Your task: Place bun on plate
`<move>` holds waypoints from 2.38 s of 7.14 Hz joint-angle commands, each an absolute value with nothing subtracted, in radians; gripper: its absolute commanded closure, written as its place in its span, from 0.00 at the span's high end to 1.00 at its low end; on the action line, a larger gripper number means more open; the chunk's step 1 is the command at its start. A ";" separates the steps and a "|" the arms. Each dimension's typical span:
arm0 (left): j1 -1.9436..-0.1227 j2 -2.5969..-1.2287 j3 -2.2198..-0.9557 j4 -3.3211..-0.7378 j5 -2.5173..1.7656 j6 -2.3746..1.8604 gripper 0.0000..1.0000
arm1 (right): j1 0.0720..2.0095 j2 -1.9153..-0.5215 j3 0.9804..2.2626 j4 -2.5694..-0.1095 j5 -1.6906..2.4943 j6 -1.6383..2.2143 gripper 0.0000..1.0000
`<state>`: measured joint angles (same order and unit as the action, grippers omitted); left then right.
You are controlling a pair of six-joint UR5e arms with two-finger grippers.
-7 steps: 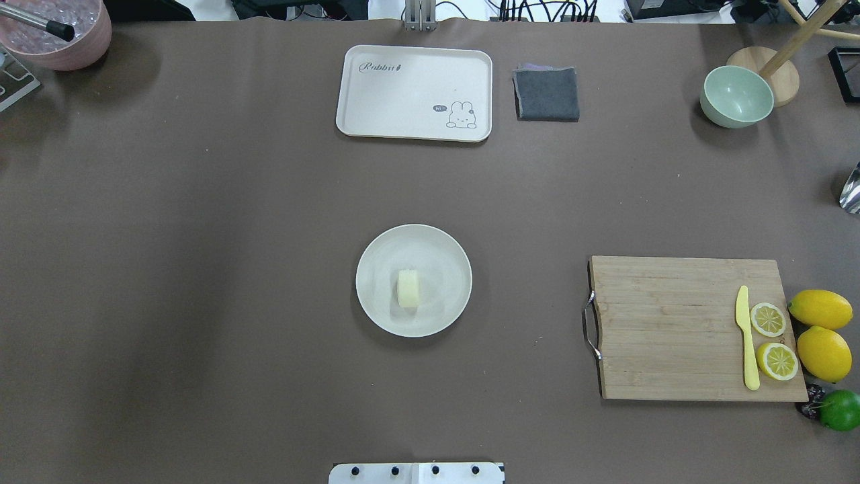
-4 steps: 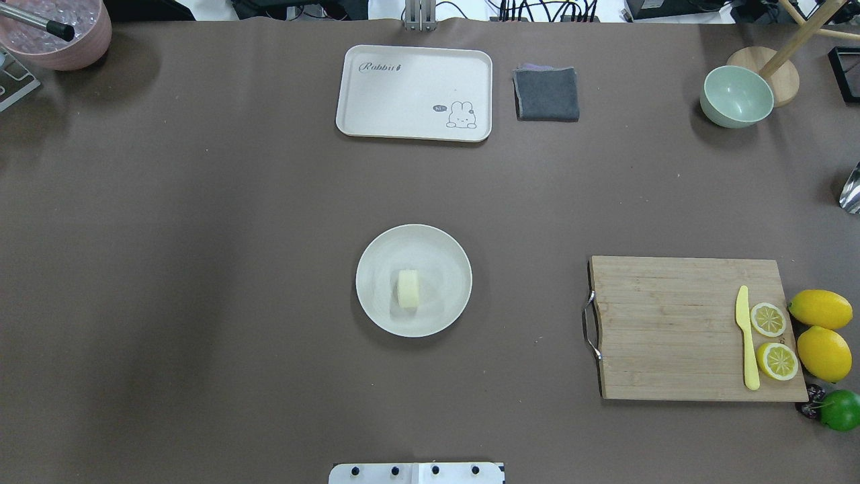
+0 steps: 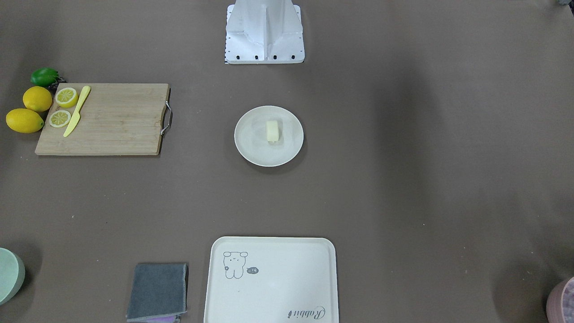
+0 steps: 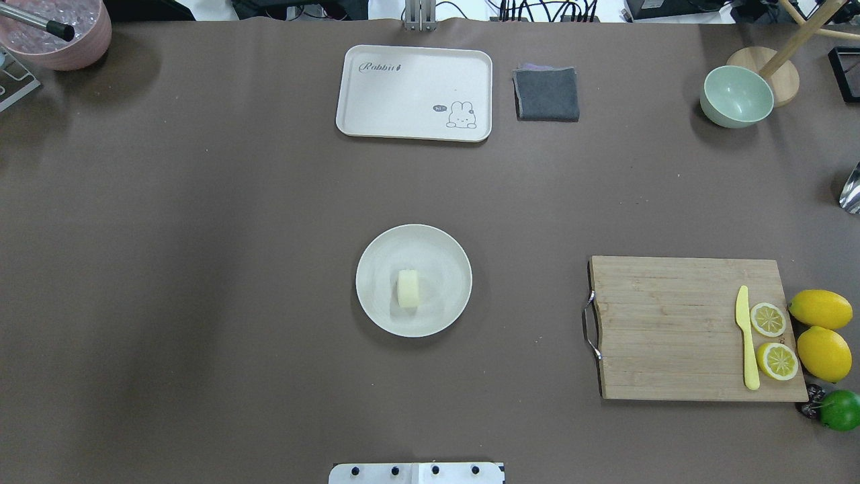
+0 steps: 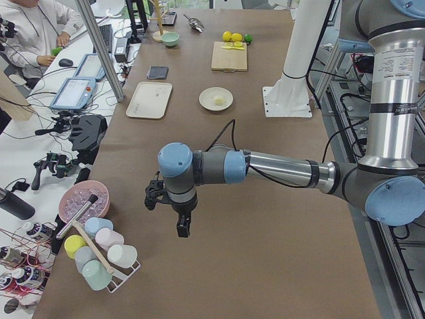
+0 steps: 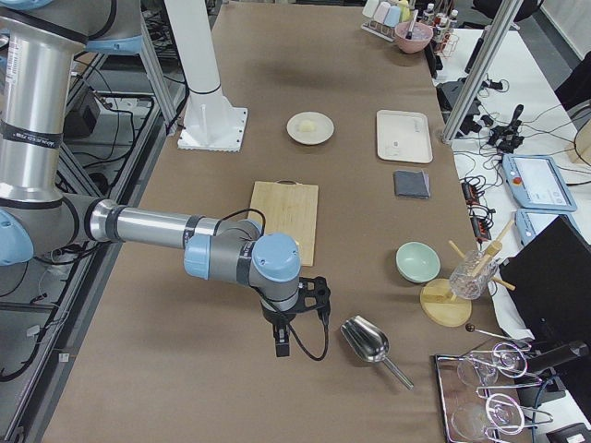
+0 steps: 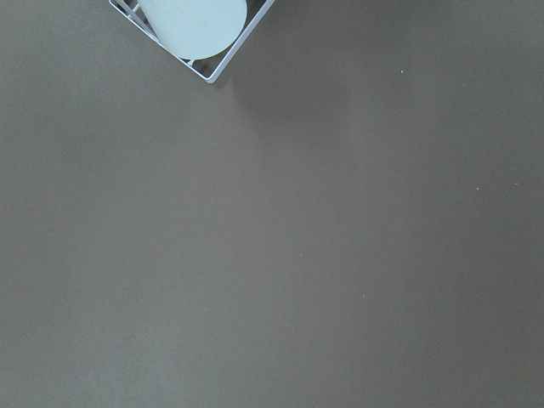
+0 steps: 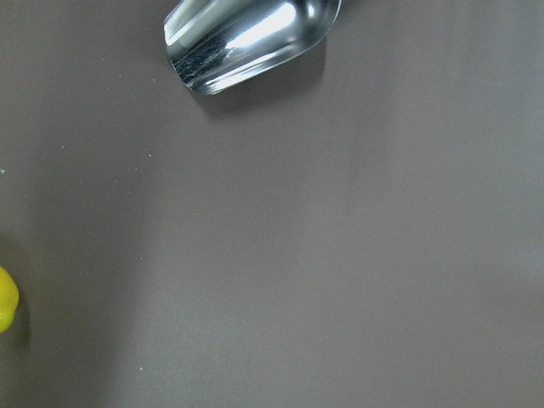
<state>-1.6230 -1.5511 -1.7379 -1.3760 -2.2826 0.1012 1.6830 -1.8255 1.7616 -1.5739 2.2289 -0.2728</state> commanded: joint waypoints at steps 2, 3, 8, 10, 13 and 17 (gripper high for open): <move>-1.621 -1.551 -1.741 -1.376 -2.284 0.101 0.98 | 1.683 -1.824 1.763 -1.574 2.229 -0.273 1.00; -1.621 -1.551 -1.740 -1.376 -2.284 0.101 0.98 | 1.683 -1.818 1.764 -1.574 2.229 -0.272 1.00; -1.606 -1.562 -1.741 -1.382 -2.283 0.101 0.98 | 1.683 -1.816 1.769 -1.574 2.229 -0.275 1.00; -1.605 -1.562 -1.740 -1.384 -2.278 0.109 0.98 | 1.683 -1.816 1.769 -1.574 2.230 -0.275 1.00; -1.598 -1.562 -1.743 -1.384 -2.273 0.109 0.98 | 1.683 -1.816 1.769 -1.574 2.230 -0.278 1.00; -1.598 -1.562 -1.743 -1.384 -2.281 0.107 0.98 | 1.683 -1.815 1.769 -1.574 2.230 -0.276 1.00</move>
